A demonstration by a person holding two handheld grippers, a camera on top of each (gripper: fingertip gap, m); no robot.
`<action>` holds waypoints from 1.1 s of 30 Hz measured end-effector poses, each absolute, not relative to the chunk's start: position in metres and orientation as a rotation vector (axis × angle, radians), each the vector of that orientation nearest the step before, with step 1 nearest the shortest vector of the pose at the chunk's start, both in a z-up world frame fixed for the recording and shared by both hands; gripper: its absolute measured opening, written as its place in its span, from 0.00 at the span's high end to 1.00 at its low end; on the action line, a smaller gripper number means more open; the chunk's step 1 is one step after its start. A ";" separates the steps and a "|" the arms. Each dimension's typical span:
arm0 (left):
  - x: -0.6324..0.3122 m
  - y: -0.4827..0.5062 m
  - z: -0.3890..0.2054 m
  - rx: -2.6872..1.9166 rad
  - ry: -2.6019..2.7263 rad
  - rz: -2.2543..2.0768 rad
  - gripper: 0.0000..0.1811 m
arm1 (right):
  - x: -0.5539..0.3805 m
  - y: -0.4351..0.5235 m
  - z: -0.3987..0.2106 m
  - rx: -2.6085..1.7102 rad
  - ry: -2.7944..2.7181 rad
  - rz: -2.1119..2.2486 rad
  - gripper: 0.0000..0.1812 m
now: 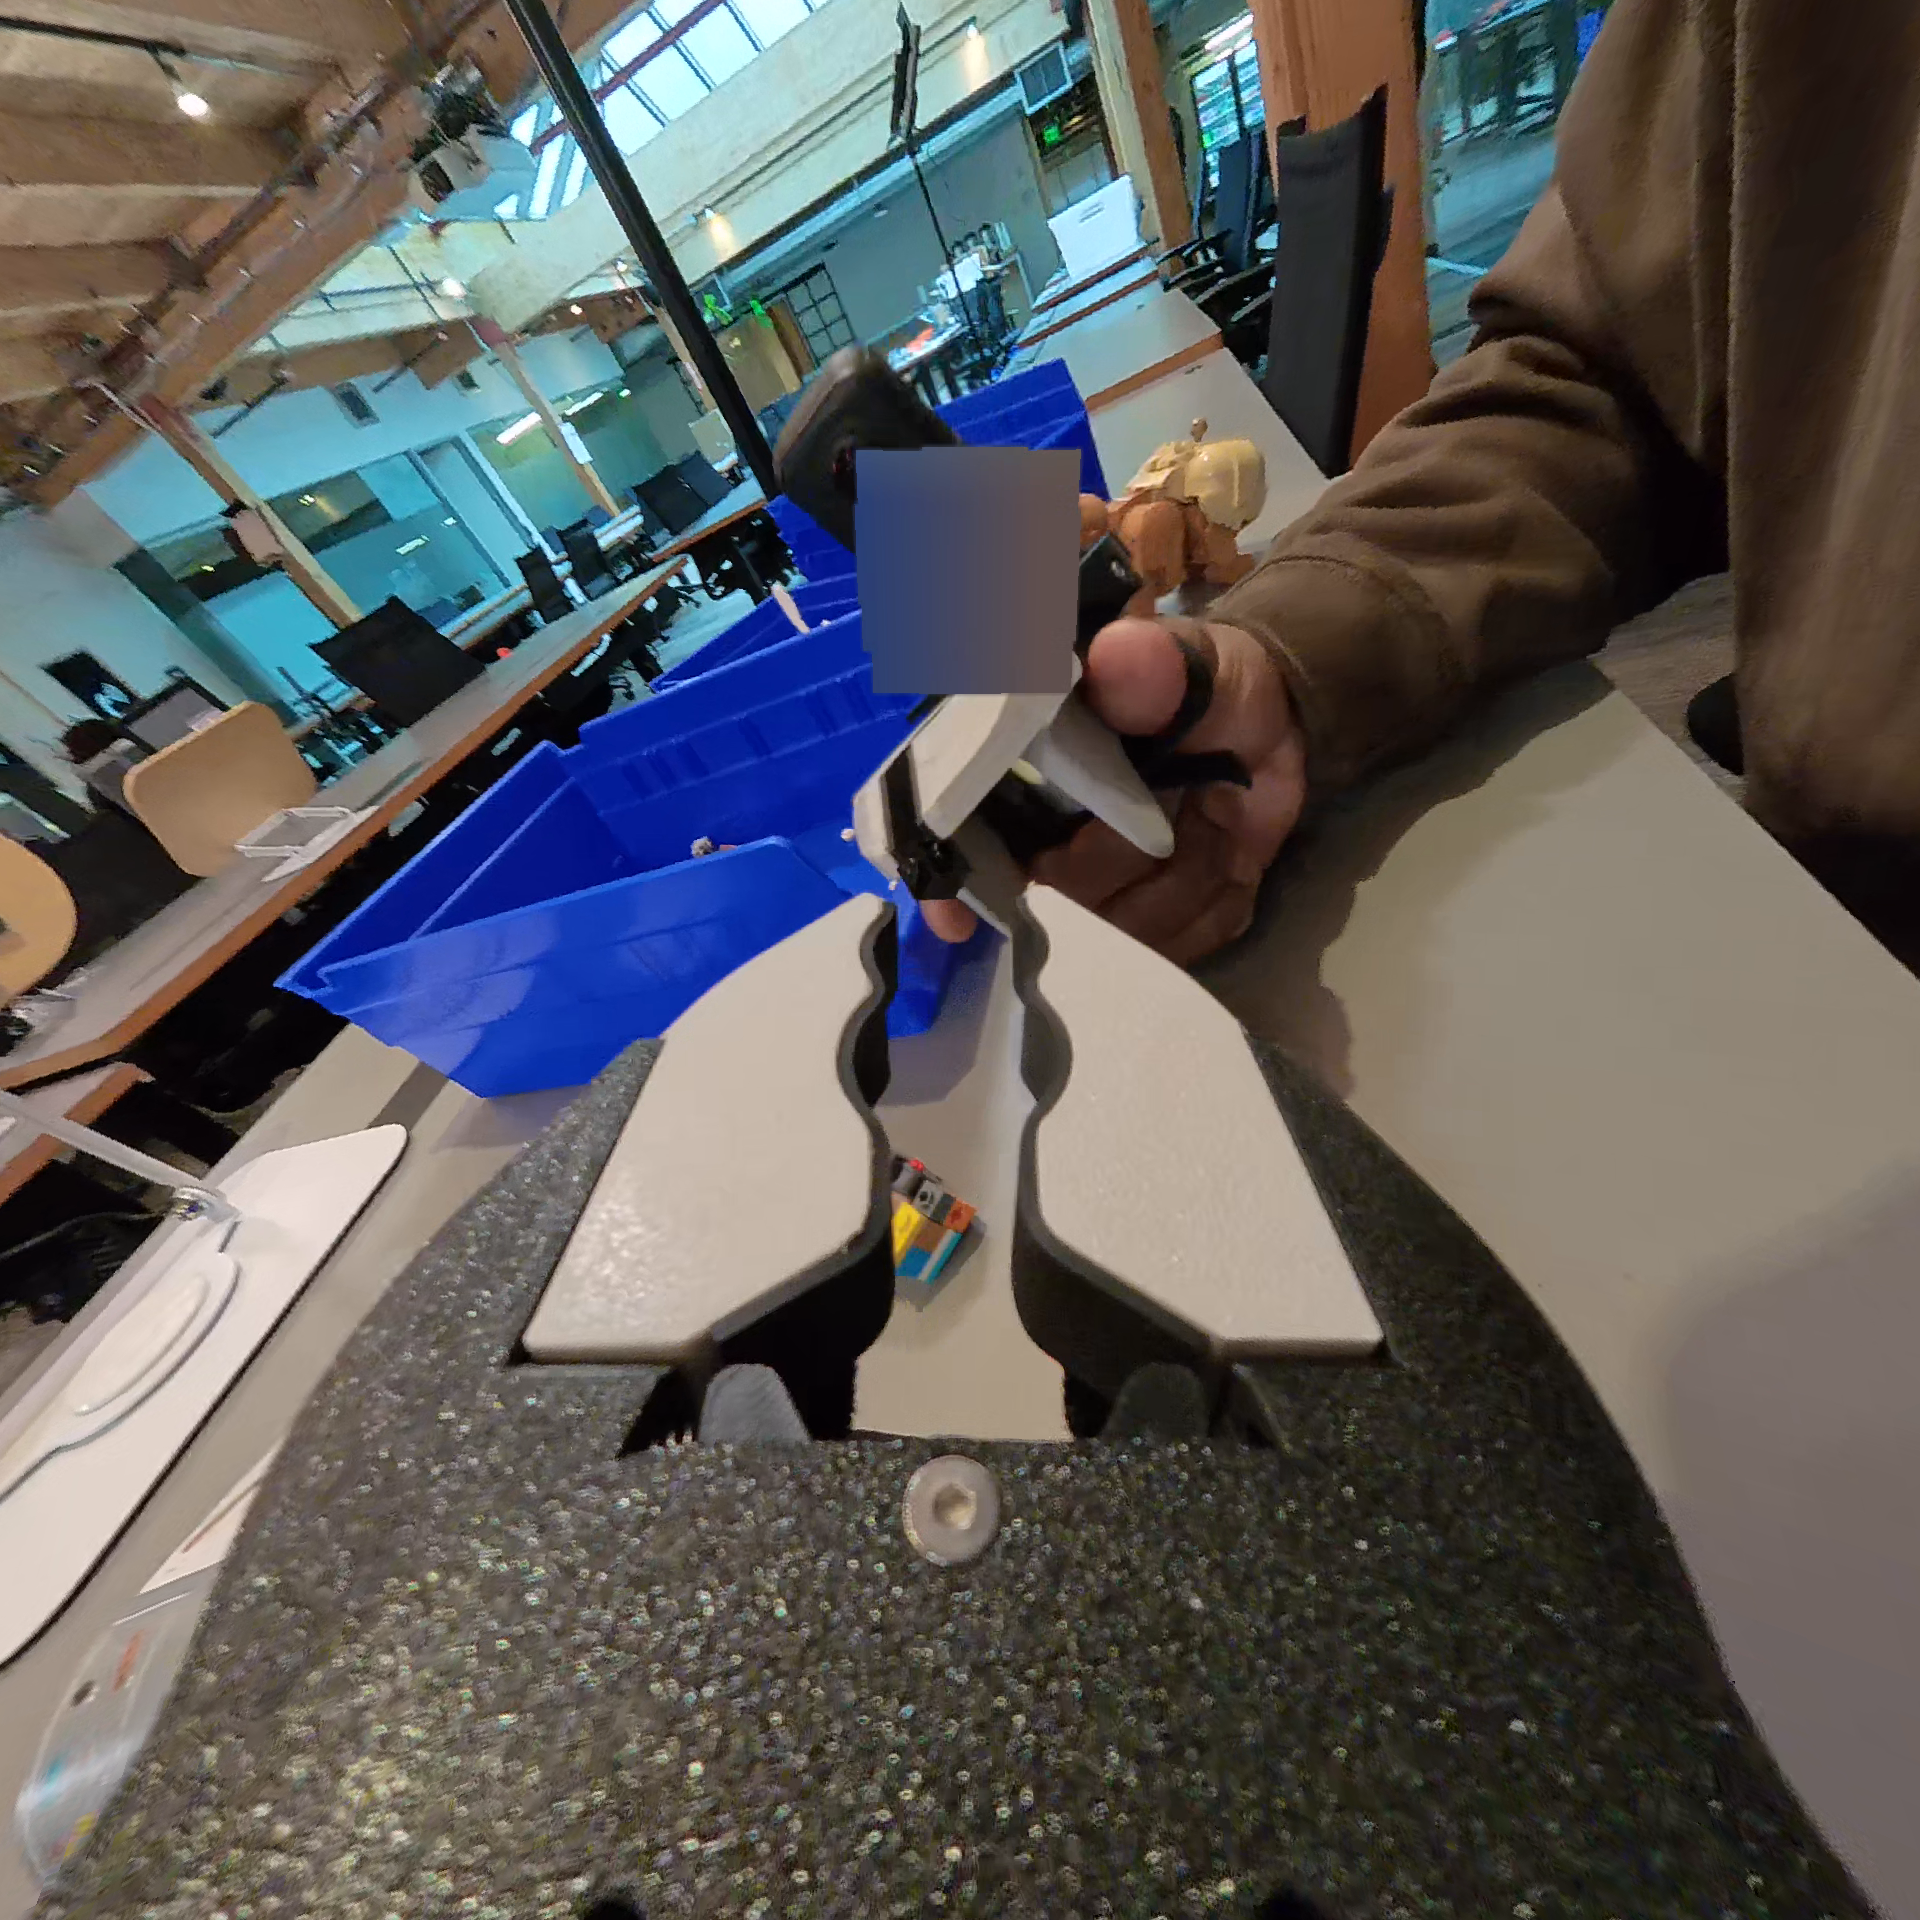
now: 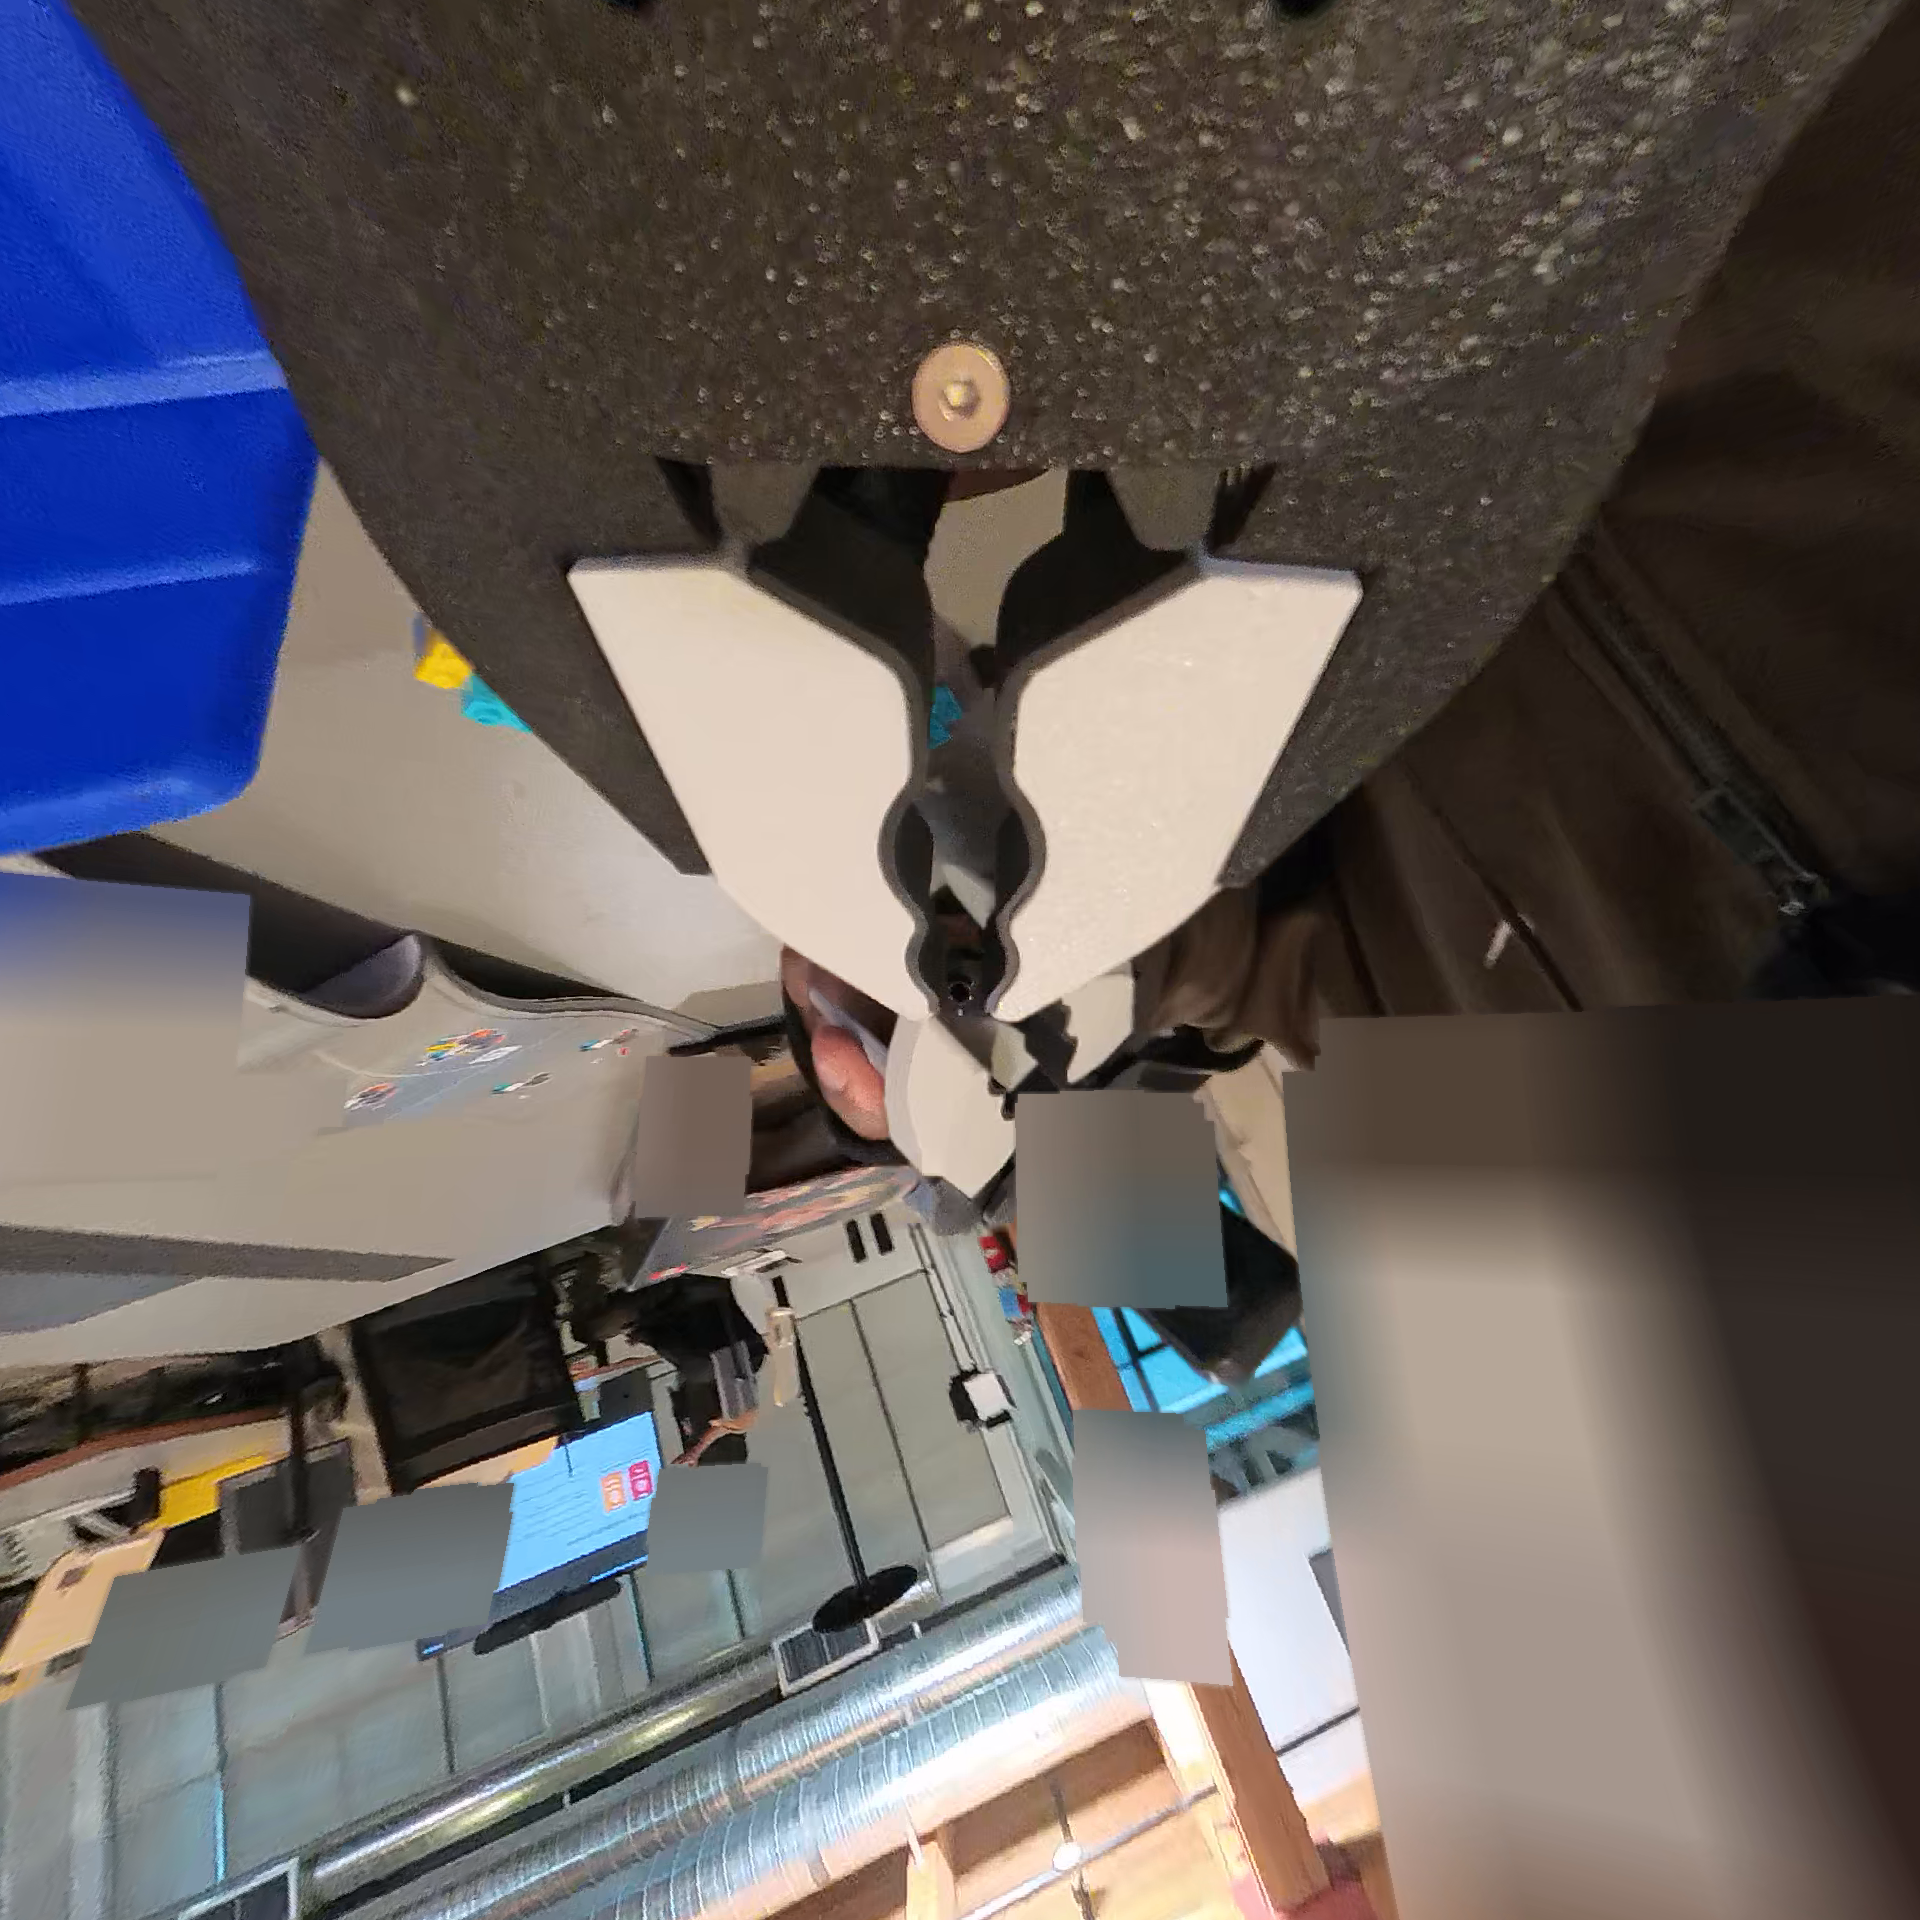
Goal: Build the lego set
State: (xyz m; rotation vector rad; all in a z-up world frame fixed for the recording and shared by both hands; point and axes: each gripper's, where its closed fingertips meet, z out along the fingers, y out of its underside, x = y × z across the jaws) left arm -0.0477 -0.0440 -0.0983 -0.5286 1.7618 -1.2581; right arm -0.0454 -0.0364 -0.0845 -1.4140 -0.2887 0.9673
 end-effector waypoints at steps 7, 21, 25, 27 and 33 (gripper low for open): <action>-0.046 -0.045 -0.090 -0.467 1.670 -1.191 0.88 | -0.045 -0.038 -0.080 -1.376 -0.248 1.079 0.97; -0.046 -0.050 -0.088 -0.317 1.600 -0.985 0.93 | -0.053 -0.041 -0.079 -1.360 -0.240 1.200 0.97; -0.045 -0.049 -0.089 -0.294 1.592 -0.934 0.93 | -0.052 -0.040 -0.080 -1.361 -0.235 1.203 0.97; -0.045 -0.049 -0.089 -0.293 1.595 -0.925 0.93 | -0.052 -0.040 -0.080 -1.364 -0.234 1.200 0.97; -0.044 -0.047 -0.092 -0.289 1.615 -0.882 0.93 | -0.049 -0.038 -0.081 -1.377 -0.218 1.172 0.96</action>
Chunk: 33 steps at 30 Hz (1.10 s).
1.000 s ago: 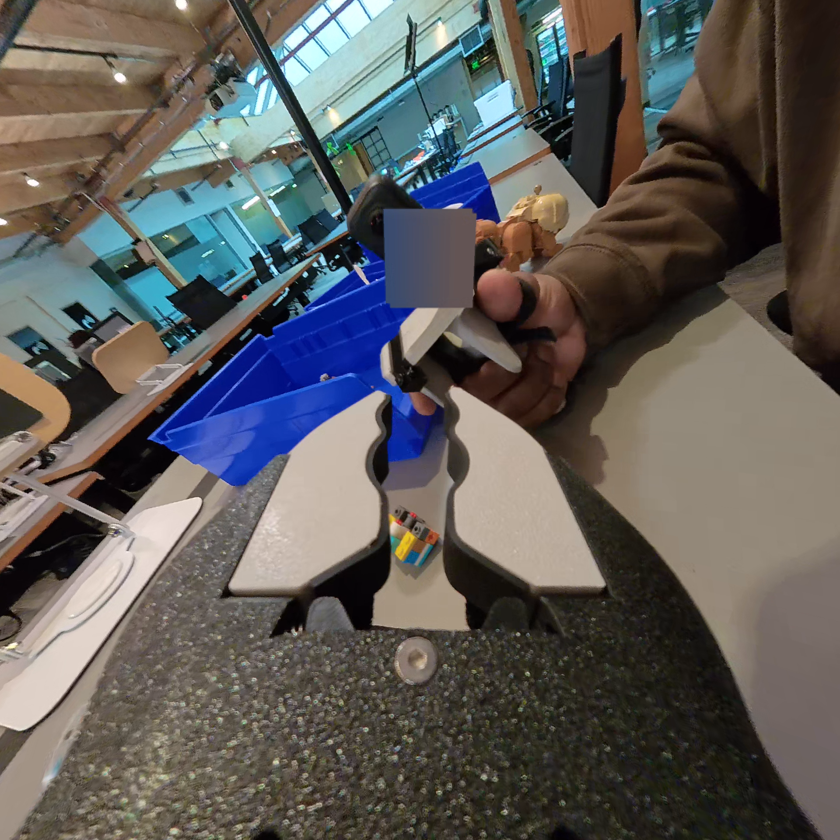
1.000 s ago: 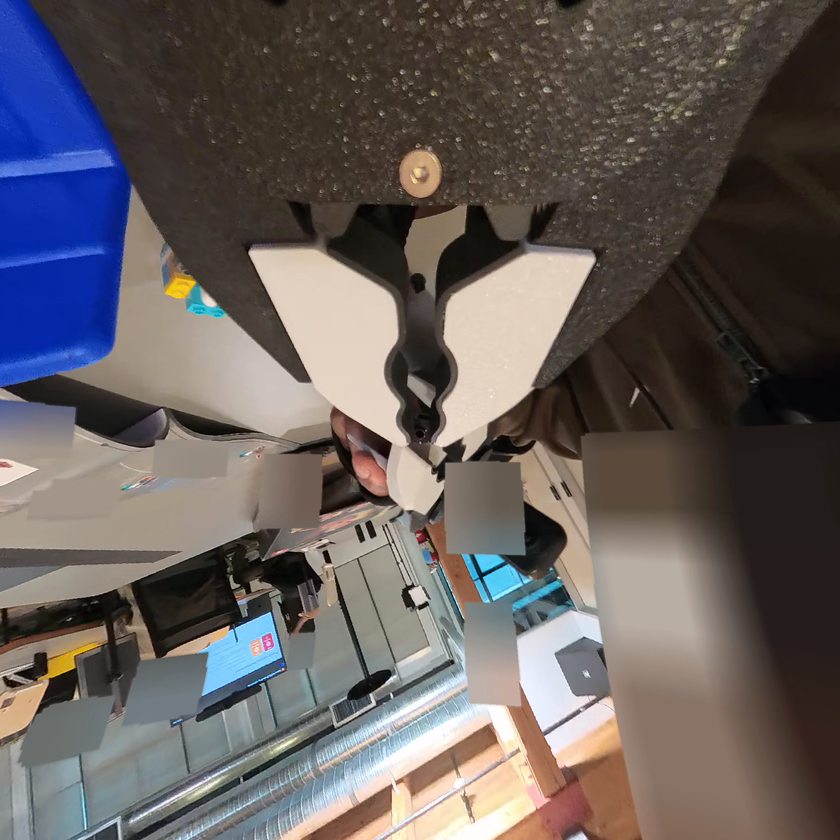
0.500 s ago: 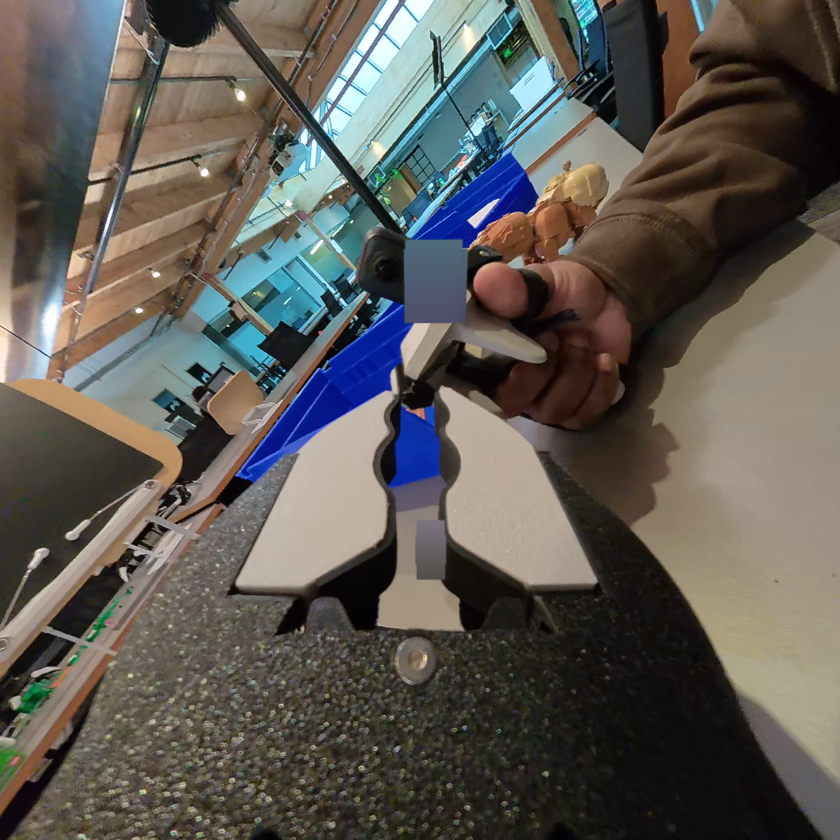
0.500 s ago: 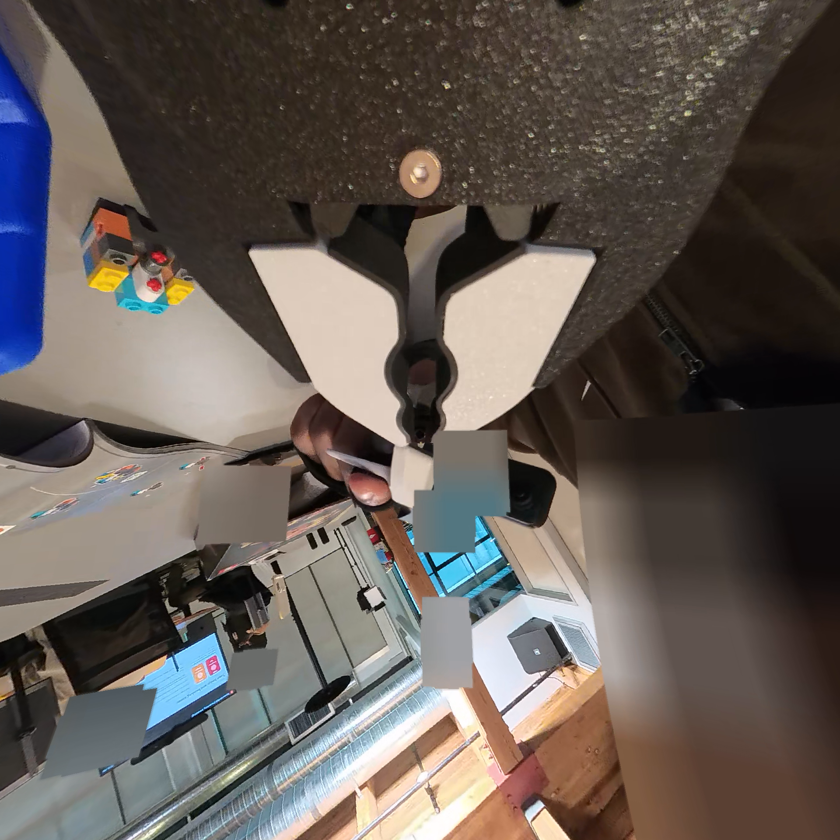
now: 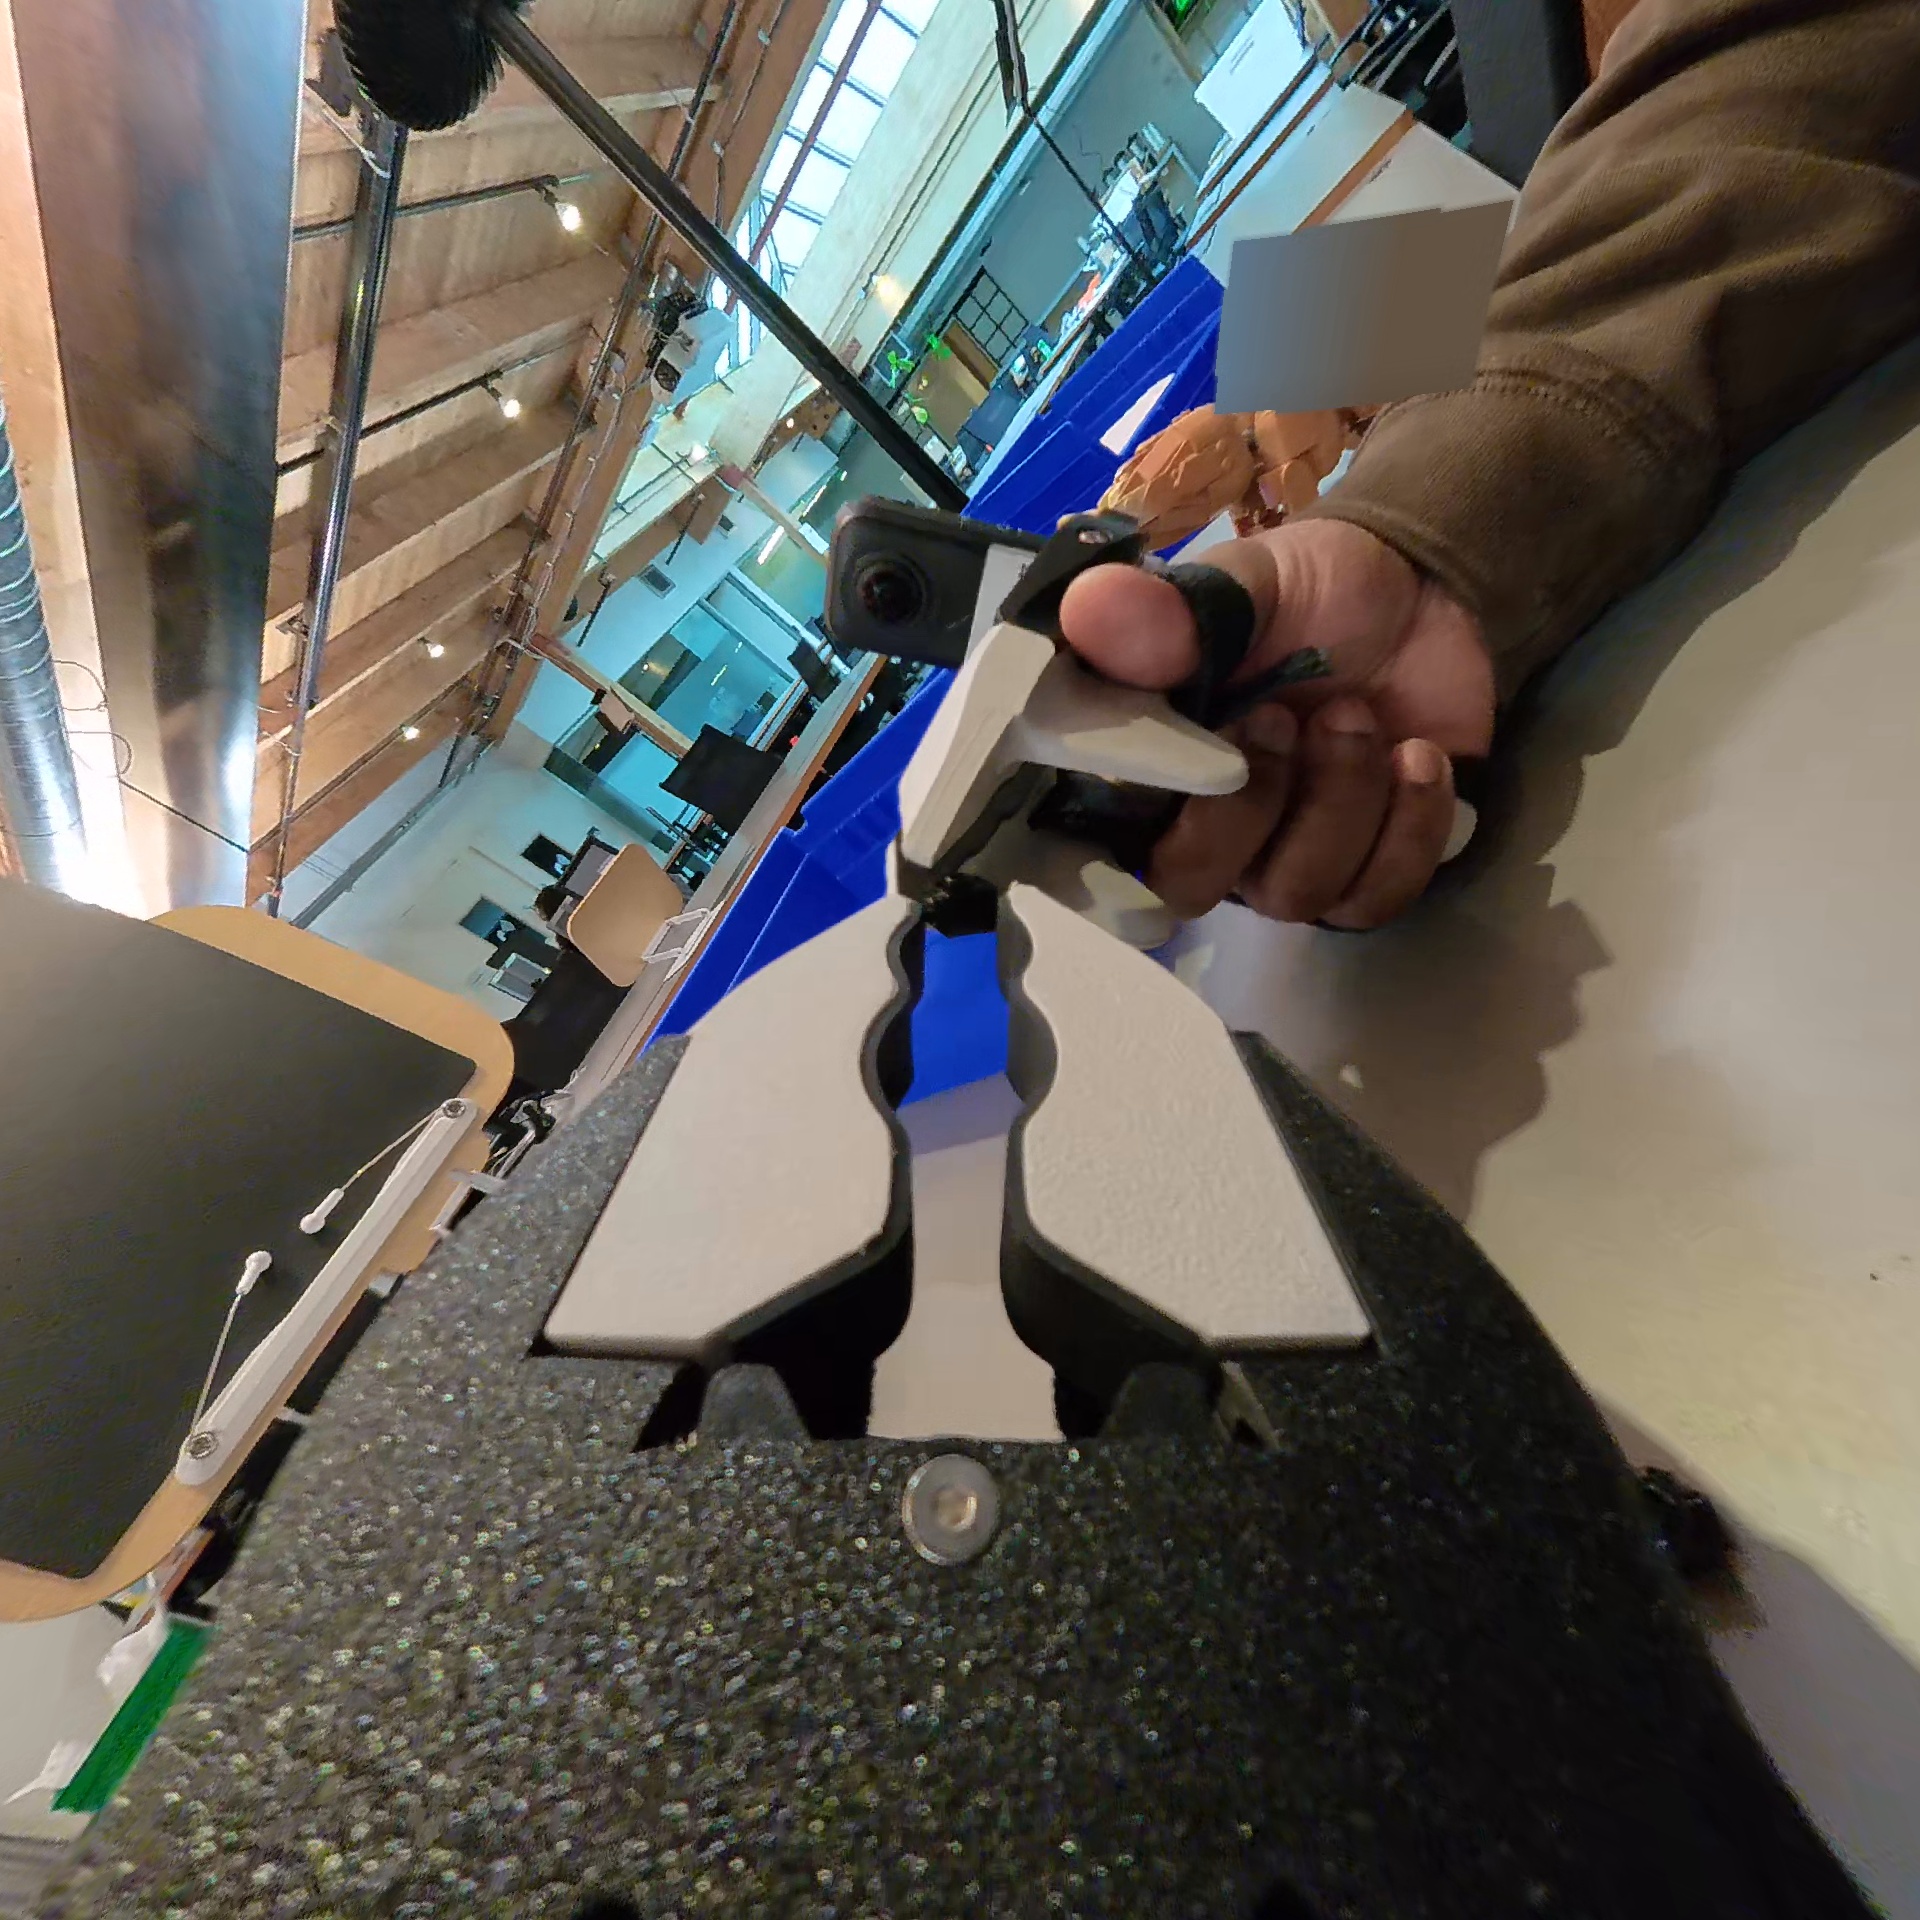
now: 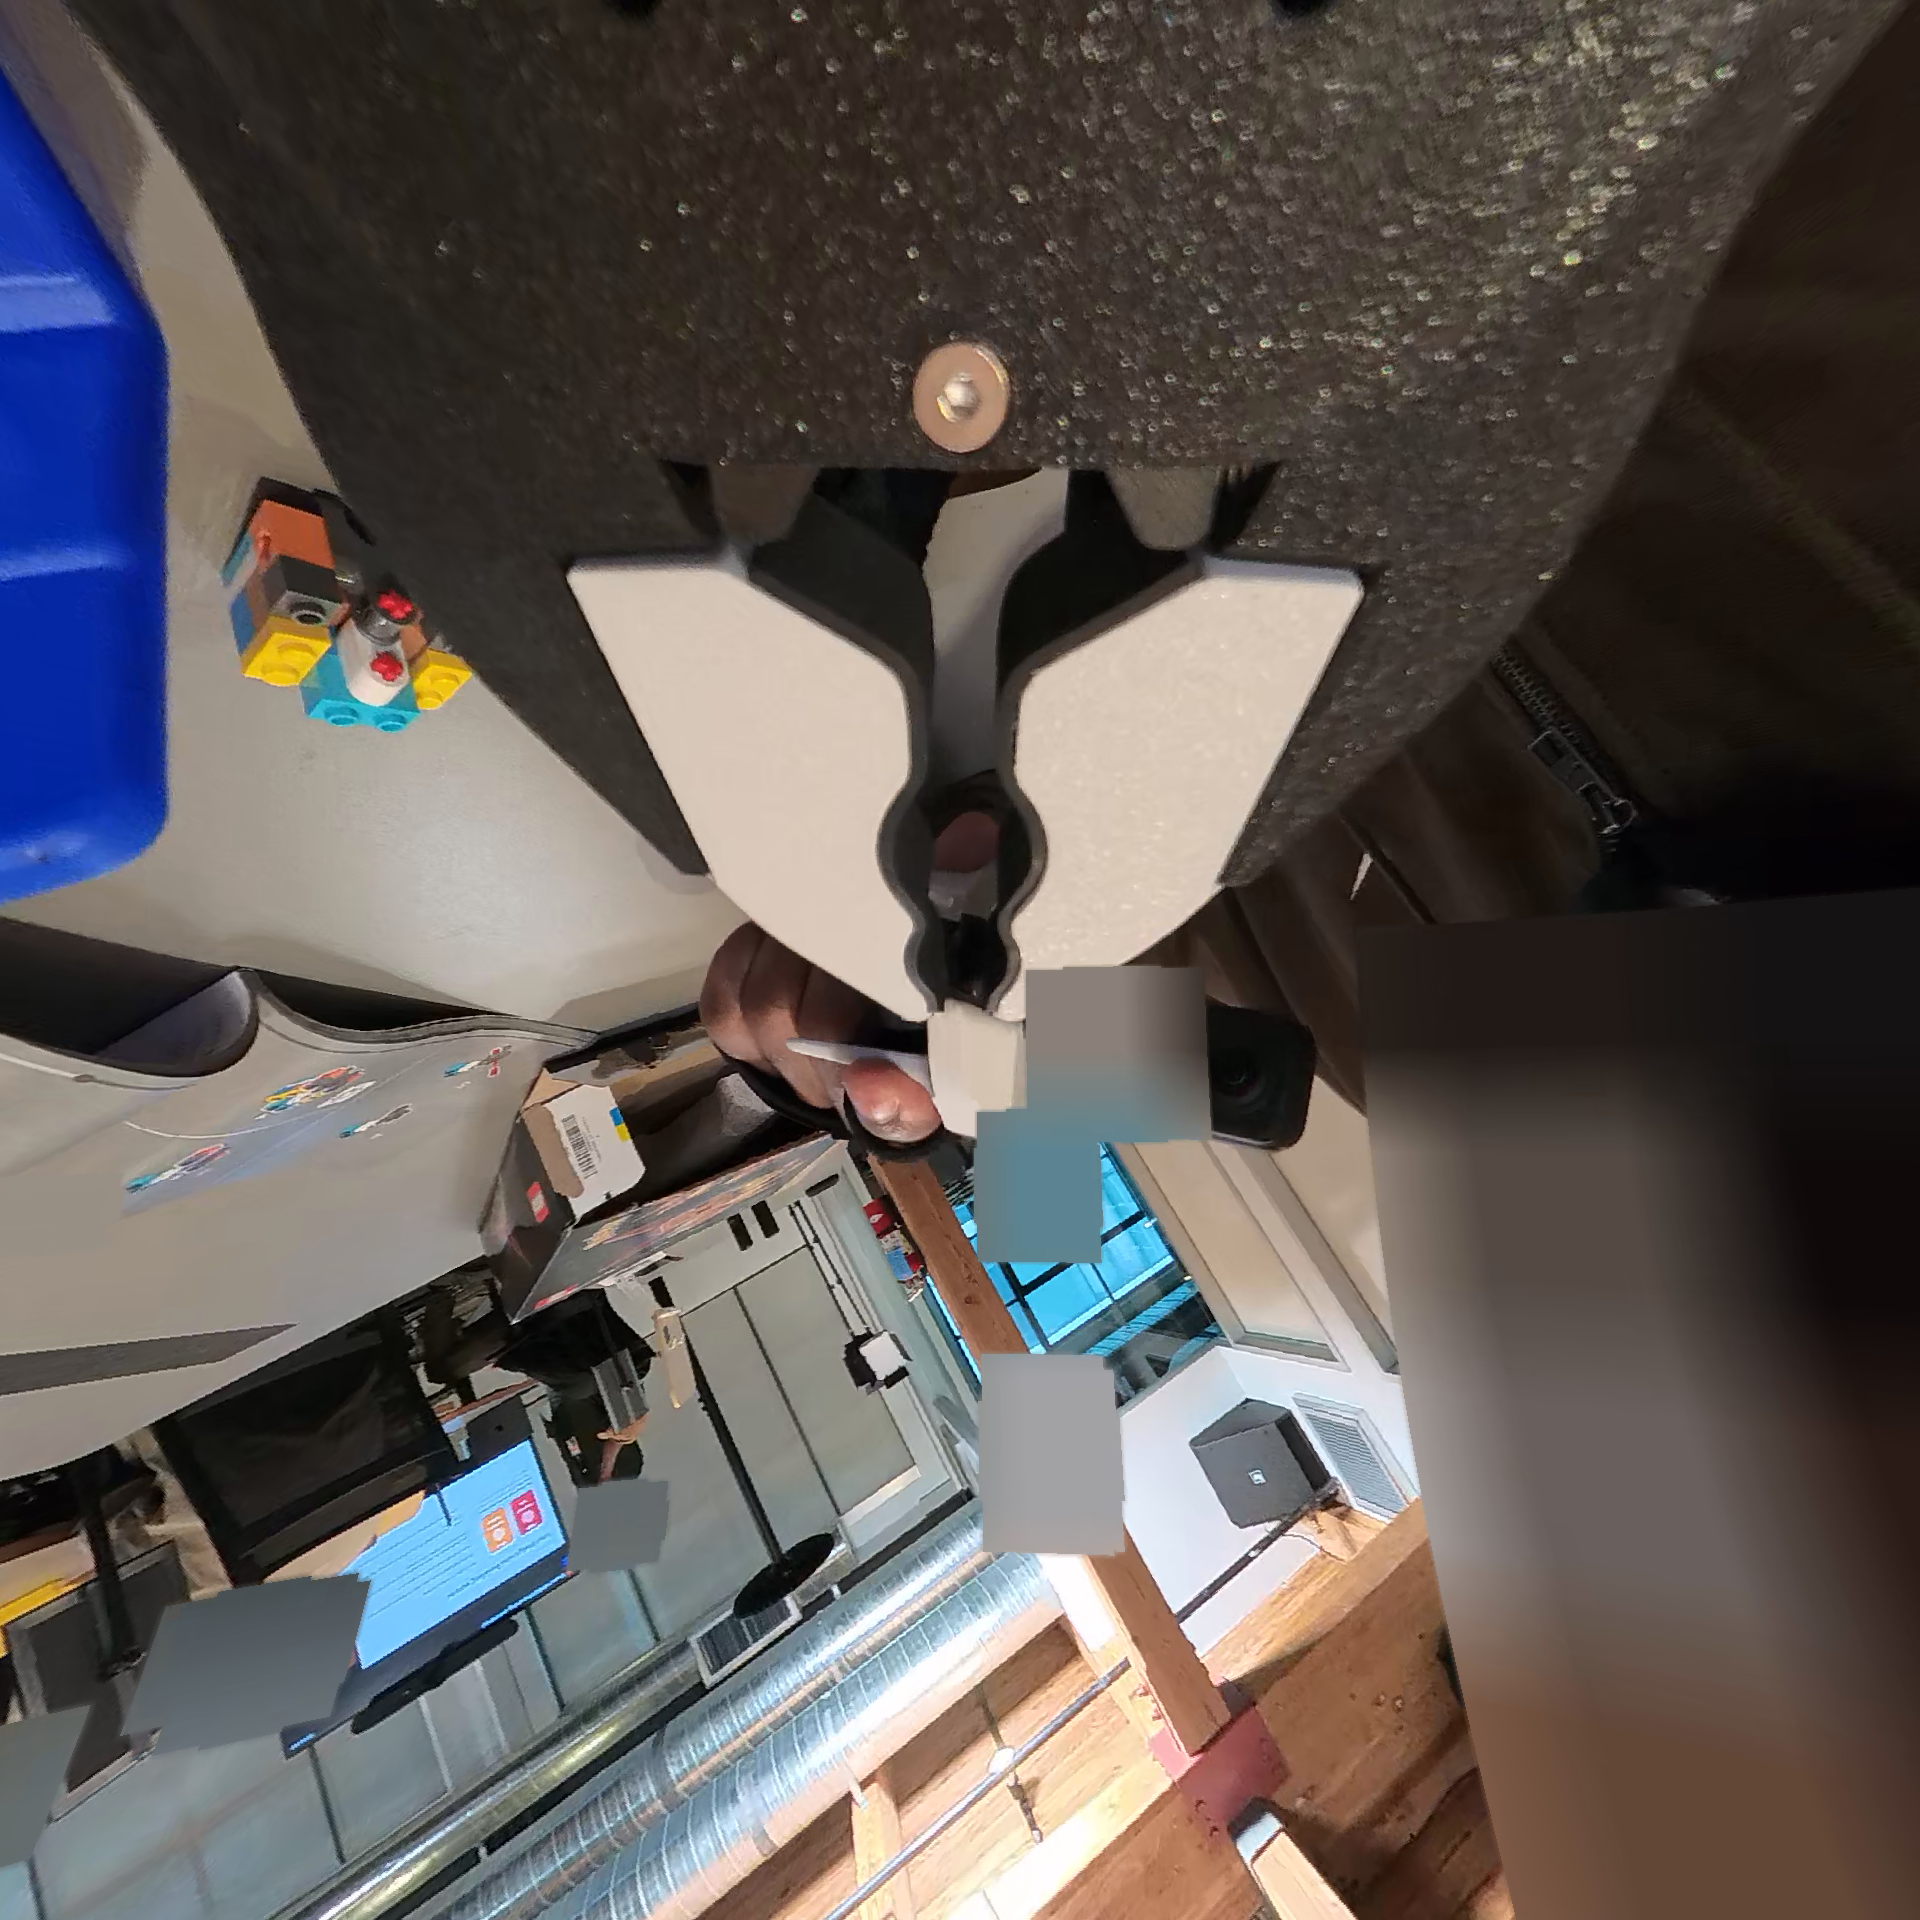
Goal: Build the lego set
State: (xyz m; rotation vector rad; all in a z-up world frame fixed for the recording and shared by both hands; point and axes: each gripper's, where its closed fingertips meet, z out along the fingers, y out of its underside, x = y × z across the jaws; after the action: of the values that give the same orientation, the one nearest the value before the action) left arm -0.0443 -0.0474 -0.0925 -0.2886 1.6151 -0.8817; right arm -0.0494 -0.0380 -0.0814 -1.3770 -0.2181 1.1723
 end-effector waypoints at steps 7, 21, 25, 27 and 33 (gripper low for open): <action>-0.043 -0.043 -0.094 -0.314 1.624 -0.866 0.93 | -0.047 -0.037 -0.083 -1.398 -0.224 1.116 0.96; -0.039 -0.030 -0.100 -0.375 1.641 -0.834 0.93 | -0.044 -0.033 -0.091 -1.477 -0.286 0.914 0.93; -0.038 -0.028 -0.101 -0.381 1.643 -0.824 0.93 | -0.044 -0.033 -0.092 -1.484 -0.288 0.904 0.93; -0.038 -0.028 -0.102 -0.384 1.646 -0.819 0.93 | -0.043 -0.033 -0.092 -1.486 -0.287 0.901 0.93; -0.038 -0.027 -0.102 -0.386 1.649 -0.808 0.93 | -0.043 -0.032 -0.092 -1.488 -0.290 0.893 0.93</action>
State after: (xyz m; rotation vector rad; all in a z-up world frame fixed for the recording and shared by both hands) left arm -0.0375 -0.0275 -0.1025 -0.3858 1.6486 -0.8080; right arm -0.0430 -0.0325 -0.0921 -1.4878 -0.2900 0.8935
